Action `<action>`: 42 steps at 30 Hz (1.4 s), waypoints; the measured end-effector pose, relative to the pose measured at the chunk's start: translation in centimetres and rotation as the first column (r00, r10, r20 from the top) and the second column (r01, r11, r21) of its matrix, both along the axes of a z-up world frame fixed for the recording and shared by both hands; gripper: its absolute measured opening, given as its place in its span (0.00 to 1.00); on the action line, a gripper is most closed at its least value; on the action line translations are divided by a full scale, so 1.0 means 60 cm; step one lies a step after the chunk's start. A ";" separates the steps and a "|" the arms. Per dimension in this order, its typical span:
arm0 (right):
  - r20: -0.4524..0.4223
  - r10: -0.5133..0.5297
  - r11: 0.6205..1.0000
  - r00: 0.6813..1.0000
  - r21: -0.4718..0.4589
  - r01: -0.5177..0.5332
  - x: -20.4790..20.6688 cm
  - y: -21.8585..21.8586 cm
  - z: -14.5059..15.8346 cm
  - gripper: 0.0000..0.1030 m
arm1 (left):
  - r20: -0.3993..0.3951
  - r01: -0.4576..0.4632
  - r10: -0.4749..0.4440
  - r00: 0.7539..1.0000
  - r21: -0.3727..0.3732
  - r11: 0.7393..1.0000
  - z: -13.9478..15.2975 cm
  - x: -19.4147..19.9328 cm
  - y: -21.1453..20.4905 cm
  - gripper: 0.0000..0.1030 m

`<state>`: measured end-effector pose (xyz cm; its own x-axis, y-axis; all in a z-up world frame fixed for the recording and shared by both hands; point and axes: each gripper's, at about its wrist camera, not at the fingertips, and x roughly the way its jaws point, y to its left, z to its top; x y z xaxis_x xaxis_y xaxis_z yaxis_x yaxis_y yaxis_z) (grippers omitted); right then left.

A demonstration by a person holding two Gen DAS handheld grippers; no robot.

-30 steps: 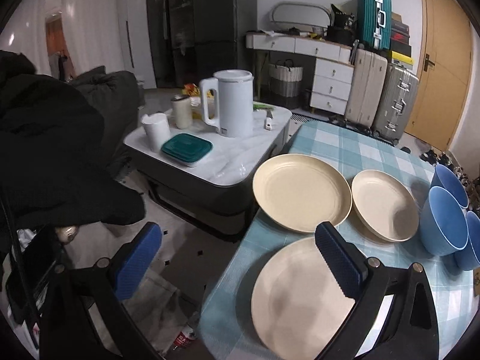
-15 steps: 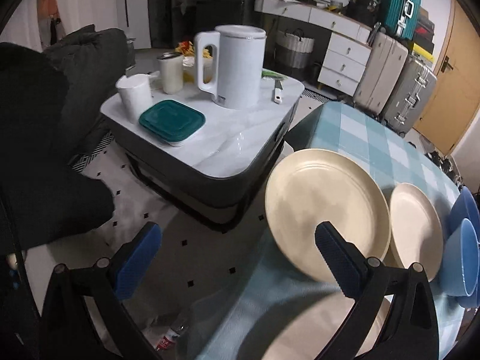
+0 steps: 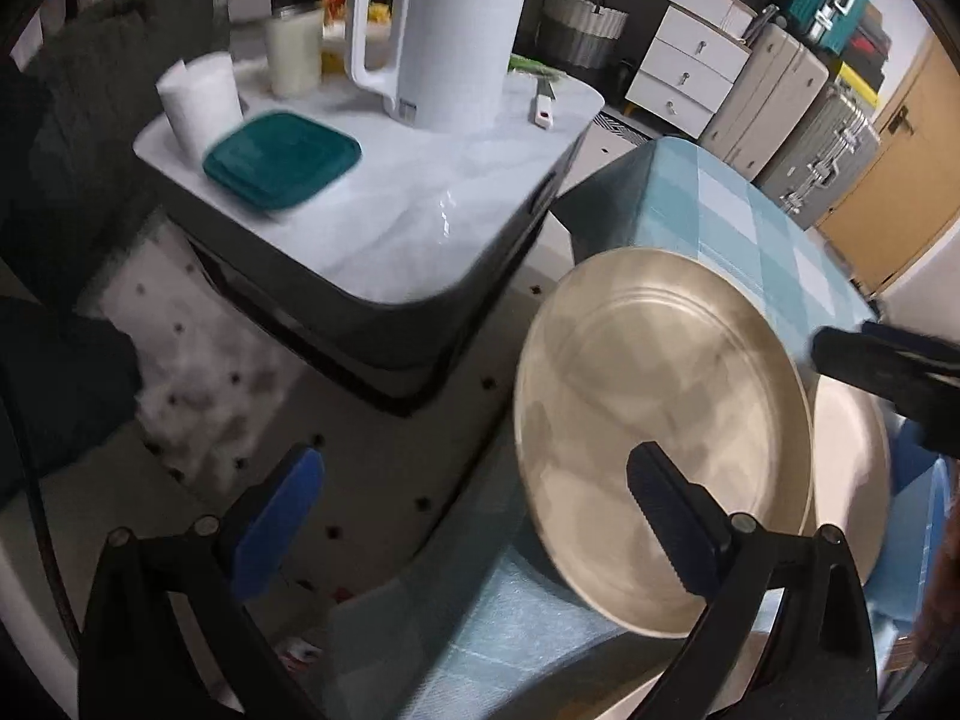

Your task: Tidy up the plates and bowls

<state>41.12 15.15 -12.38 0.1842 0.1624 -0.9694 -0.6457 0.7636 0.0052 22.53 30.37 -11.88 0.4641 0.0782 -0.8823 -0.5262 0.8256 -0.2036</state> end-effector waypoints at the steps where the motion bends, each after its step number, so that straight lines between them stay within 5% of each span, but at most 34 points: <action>1: -0.004 -0.009 1.000 1.000 -0.014 0.009 0.010 0.000 -0.009 0.72 | 0.004 -0.004 0.004 1.000 0.002 1.000 -0.001 0.001 0.001 0.98; 10: -0.109 -0.083 0.997 0.991 -0.014 0.082 0.037 -0.024 -0.058 0.51 | 0.022 0.021 -0.019 1.000 -0.068 0.997 -0.017 0.005 0.014 0.97; 16: -0.134 -0.091 0.995 0.987 -0.050 0.085 0.034 -0.034 -0.083 0.30 | 0.051 0.025 -0.020 0.998 -0.091 0.996 -0.019 -0.003 0.023 0.78; 18: -0.134 -0.082 0.996 0.988 -0.051 0.076 0.033 -0.039 -0.087 0.28 | 0.050 0.023 -0.019 0.999 -0.087 0.996 -0.019 -0.004 0.025 0.58; 20: -0.132 -0.075 0.996 0.988 -0.053 0.069 0.029 -0.040 -0.088 0.23 | 0.034 0.026 -0.024 0.999 -0.077 0.997 -0.021 -0.004 0.023 0.56; 26: -0.142 -0.078 0.997 0.987 -0.033 0.074 0.028 -0.049 -0.091 0.21 | 0.053 0.053 -0.047 0.997 -0.126 0.991 -0.033 -0.012 0.027 0.40; 30: -0.139 -0.067 0.998 0.988 -0.020 0.065 0.020 -0.055 -0.084 0.17 | 0.066 0.094 -0.086 0.994 -0.128 0.987 -0.026 -0.011 0.016 0.16; 42: -0.169 -0.107 0.994 0.980 0.018 0.112 0.021 -0.069 -0.065 0.13 | 0.060 0.108 -0.100 0.993 -0.135 0.985 -0.008 -0.013 0.012 0.14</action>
<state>42.38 11.01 -16.25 0.0378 0.1771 -0.9835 -0.5462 0.8278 0.1281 21.73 31.09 -12.38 0.5094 -0.0936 -0.8554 -0.4244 0.8374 -0.3443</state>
